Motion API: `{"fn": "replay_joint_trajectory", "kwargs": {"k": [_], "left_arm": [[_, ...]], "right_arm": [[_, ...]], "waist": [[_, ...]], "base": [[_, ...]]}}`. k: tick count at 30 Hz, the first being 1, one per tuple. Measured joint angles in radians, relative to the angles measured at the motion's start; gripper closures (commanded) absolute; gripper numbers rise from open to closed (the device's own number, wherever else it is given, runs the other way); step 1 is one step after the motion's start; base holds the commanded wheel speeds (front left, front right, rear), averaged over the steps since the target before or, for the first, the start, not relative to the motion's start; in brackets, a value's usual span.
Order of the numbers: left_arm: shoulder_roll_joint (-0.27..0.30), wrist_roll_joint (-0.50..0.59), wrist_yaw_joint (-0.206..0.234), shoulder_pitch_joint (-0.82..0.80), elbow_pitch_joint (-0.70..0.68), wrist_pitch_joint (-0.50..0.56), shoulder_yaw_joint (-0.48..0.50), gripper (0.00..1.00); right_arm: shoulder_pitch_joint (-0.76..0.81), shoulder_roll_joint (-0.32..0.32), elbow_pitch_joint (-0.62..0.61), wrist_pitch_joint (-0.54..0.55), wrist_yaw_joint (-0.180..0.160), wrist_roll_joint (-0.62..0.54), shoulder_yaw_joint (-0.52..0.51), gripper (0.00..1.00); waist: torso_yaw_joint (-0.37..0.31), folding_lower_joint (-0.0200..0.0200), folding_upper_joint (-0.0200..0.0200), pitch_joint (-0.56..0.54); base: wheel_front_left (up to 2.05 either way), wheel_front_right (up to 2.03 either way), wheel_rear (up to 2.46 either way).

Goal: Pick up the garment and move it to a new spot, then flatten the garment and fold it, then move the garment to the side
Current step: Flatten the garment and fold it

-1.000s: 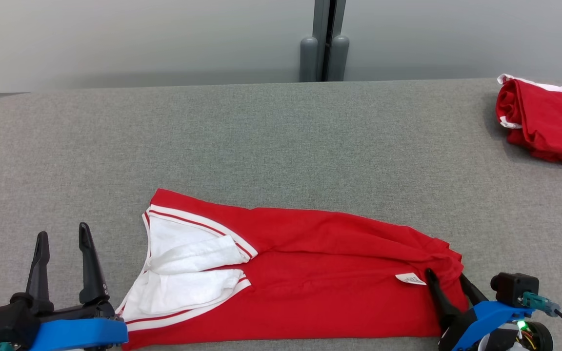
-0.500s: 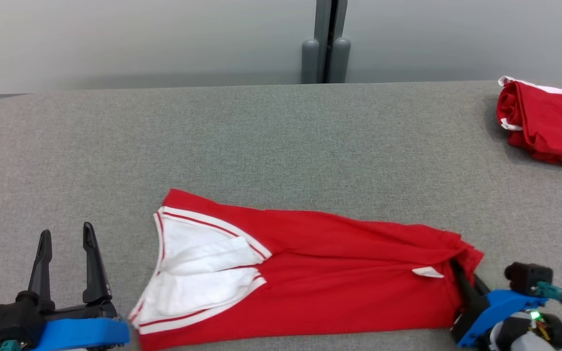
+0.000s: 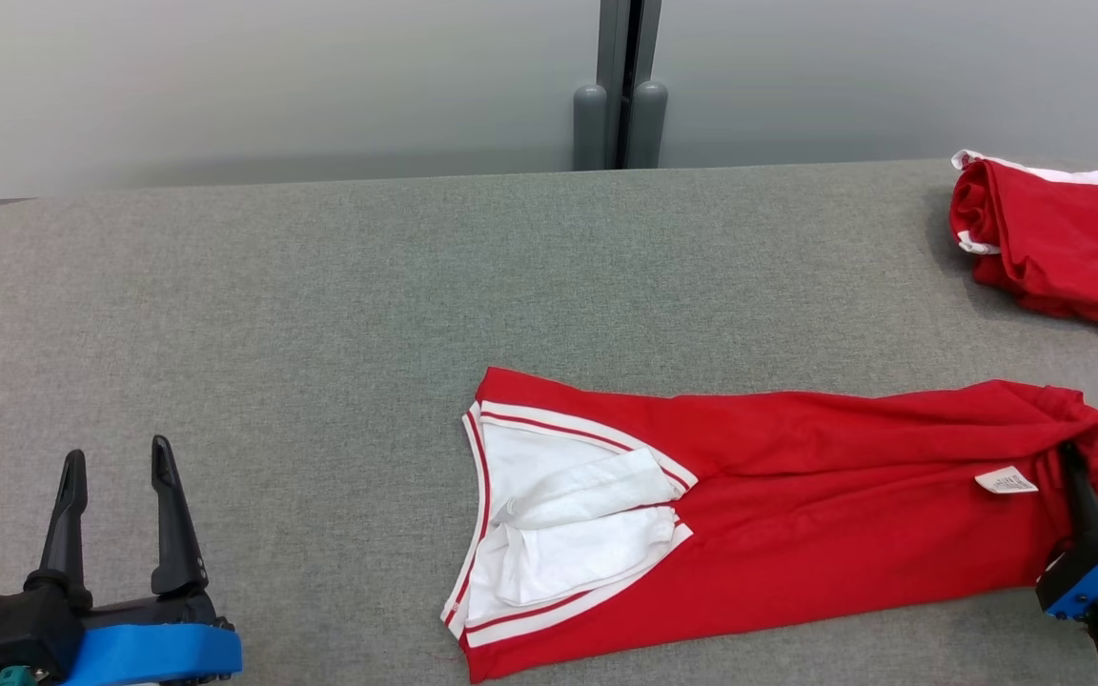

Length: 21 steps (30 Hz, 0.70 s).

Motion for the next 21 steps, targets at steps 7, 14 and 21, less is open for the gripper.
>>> {"fn": "replay_joint_trajectory", "kwargs": {"k": [7,14,21], "left_arm": [[0.0,0.002,0.01,0.002,0.0,0.0,0.002,0.0],[0.0,-0.003,0.017,0.006,0.008,0.0,-0.001,0.0],[0.0,-0.005,0.019,0.006,0.012,0.0,-0.012,0.0]], "right_arm": [[0.012,0.043,-0.103,0.016,0.0,-0.006,0.022,1.0],[0.044,0.111,-0.246,0.044,0.0,-0.014,0.102,1.0],[0.049,0.178,-0.34,0.083,0.0,-0.026,0.204,1.0]], "waist": [[-0.005,0.0,0.0,-0.008],[-0.006,-0.0001,0.0,-0.013],[0.005,-0.0001,0.0,-0.014]], "base": [[0.0,0.0,0.0],[0.0,0.0,0.0],[0.0,0.0,0.0]]}}
